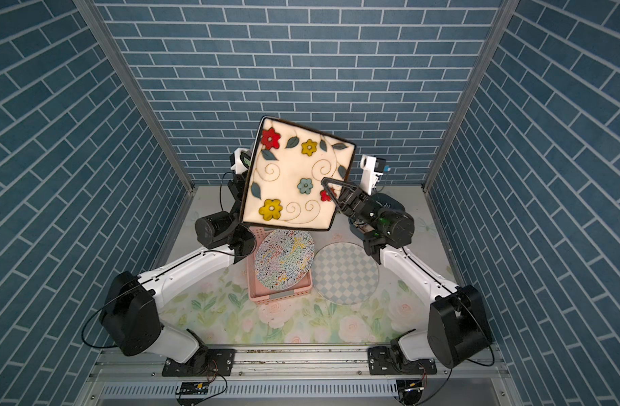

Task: Wipe the wet plate dry
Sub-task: Wipe the plate with towel.

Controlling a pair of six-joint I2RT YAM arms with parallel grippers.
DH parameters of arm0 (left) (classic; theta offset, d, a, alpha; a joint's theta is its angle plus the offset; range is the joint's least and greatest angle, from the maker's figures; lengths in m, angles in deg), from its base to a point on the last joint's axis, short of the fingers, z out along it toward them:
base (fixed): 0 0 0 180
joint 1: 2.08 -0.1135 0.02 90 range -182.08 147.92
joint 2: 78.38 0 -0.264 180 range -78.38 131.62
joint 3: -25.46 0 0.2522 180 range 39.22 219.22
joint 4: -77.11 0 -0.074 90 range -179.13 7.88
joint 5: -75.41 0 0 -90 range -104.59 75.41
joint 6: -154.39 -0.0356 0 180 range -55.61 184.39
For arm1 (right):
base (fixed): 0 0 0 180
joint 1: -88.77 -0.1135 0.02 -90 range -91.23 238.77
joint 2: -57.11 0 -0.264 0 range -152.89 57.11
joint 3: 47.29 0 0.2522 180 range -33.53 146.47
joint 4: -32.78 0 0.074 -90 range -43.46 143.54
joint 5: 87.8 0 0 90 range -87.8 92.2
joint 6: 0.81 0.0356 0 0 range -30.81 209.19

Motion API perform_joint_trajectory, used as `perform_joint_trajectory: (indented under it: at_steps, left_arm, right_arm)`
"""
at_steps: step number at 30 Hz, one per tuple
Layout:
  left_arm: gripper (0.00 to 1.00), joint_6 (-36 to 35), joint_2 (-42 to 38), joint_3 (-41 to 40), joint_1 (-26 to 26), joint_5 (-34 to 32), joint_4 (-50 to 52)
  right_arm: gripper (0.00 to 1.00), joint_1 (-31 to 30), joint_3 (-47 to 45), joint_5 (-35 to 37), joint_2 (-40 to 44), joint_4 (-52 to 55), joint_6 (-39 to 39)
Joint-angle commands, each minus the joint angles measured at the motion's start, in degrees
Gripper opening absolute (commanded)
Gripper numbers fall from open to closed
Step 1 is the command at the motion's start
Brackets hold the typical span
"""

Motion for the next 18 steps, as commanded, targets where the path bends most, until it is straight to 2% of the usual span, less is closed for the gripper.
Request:
perform_joint_trajectory:
  at_steps: [1,5,8,13,18]
  left_arm:
    - [0.00,0.2,1.3,3.8,4.2,3.0,-8.8]
    - [0.00,-3.2,4.0,4.6,10.5,4.0,-5.8]
    - [0.00,-2.3,4.4,3.1,11.4,3.6,-7.5]
    - [0.00,-1.8,2.4,1.7,10.0,4.2,-8.6]
    - [0.00,-1.6,-3.8,-6.2,5.1,2.9,-8.8]
  right_arm:
    - [0.00,-4.8,3.0,2.8,-0.7,-1.7,-6.2]
    - [0.00,-1.3,15.0,3.3,-4.1,1.9,-6.4]
    - [0.00,3.2,18.2,6.2,-3.7,3.8,-6.3]
    - [0.00,13.1,6.3,14.4,3.3,3.3,-3.2]
    - [0.00,19.3,-4.4,15.7,8.5,4.8,-1.9]
